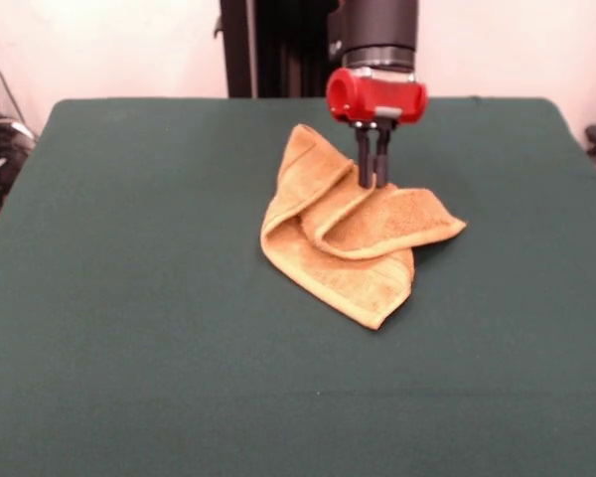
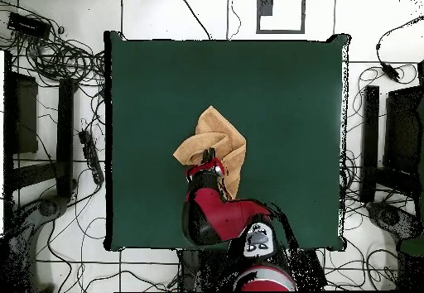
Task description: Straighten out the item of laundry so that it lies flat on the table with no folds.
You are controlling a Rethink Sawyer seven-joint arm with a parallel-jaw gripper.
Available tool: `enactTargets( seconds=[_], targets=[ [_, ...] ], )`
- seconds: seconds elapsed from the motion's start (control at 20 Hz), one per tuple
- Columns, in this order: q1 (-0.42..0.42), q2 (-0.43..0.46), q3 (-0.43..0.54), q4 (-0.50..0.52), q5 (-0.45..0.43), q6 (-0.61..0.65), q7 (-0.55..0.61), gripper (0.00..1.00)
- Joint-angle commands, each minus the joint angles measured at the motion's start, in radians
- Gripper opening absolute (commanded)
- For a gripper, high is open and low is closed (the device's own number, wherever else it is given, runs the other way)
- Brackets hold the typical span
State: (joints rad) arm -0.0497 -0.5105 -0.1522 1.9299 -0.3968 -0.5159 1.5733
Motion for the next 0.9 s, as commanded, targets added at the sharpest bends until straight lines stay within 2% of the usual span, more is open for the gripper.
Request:
enactTargets(
  seconds=[0.05, 0.25, 0.6, 0.9],
  targets=[
    [-0.072, -0.073, 0.233, 0.003, -0.032, 0.243, 0.178, 0.00],
    [-0.110, -0.067, 0.270, 0.015, -0.067, 0.257, 0.161, 0.00],
    [-0.241, -0.079, 0.416, 0.070, -0.161, 0.349, 0.128, 0.00],
    [-0.412, -0.101, 0.596, 0.159, -0.225, 0.474, 0.067, 0.00]
  ],
)
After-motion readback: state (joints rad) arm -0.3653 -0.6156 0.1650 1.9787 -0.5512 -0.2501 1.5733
